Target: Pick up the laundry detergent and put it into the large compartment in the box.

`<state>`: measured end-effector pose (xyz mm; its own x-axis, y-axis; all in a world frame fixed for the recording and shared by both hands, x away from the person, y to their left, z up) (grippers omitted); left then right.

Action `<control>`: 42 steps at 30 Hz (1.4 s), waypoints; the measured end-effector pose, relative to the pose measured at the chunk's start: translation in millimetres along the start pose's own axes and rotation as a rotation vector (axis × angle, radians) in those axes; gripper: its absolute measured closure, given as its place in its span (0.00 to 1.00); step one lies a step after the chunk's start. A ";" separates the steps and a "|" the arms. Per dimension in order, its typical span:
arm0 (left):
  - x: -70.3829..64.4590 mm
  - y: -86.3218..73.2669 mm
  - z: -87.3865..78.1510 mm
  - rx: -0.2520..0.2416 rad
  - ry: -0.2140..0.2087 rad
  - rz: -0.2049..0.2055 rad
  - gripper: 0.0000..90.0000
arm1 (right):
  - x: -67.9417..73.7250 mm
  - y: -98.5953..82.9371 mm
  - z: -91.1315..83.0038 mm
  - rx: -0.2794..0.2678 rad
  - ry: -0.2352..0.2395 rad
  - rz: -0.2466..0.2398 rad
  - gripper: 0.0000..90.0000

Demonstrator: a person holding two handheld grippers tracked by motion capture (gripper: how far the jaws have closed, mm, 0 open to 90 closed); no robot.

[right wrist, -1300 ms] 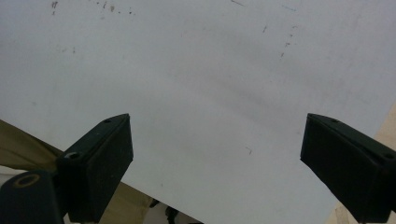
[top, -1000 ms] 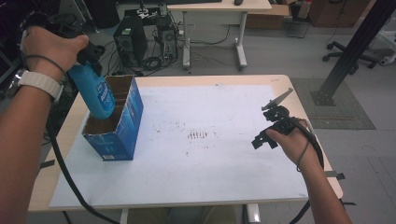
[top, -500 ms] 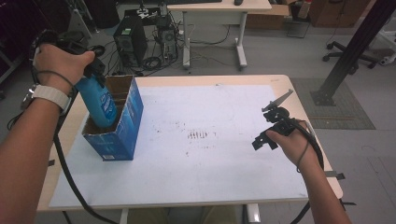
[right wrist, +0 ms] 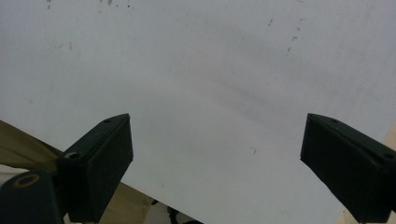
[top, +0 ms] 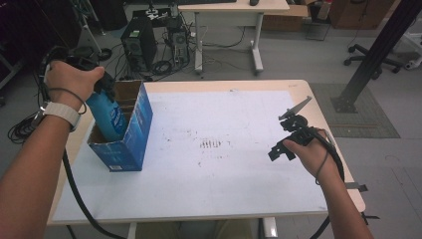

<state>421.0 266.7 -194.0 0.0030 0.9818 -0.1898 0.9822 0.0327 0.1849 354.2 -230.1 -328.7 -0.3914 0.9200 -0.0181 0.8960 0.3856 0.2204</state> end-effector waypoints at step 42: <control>21.1 -7.5 70.5 0.015 -0.005 0.010 0.42 | 0.0 -1.1 4.0 0.018 -0.005 0.004 0.10</control>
<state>426.9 273.9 -267.4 0.0140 0.9811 -0.1928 0.9848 0.0198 0.1725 354.1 -230.3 -332.8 -0.3868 0.9219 -0.0225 0.9012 0.3830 0.2030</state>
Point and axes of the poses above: each handheld gripper's, and its own axes: z roughly forward along the jaws, y roughly out of its top, x roughly to its left, the point moved 2 cm from there along z, roughly forward along the jaws, and after that the axes turned 10 degrees about -y, right-handed, at the moved point
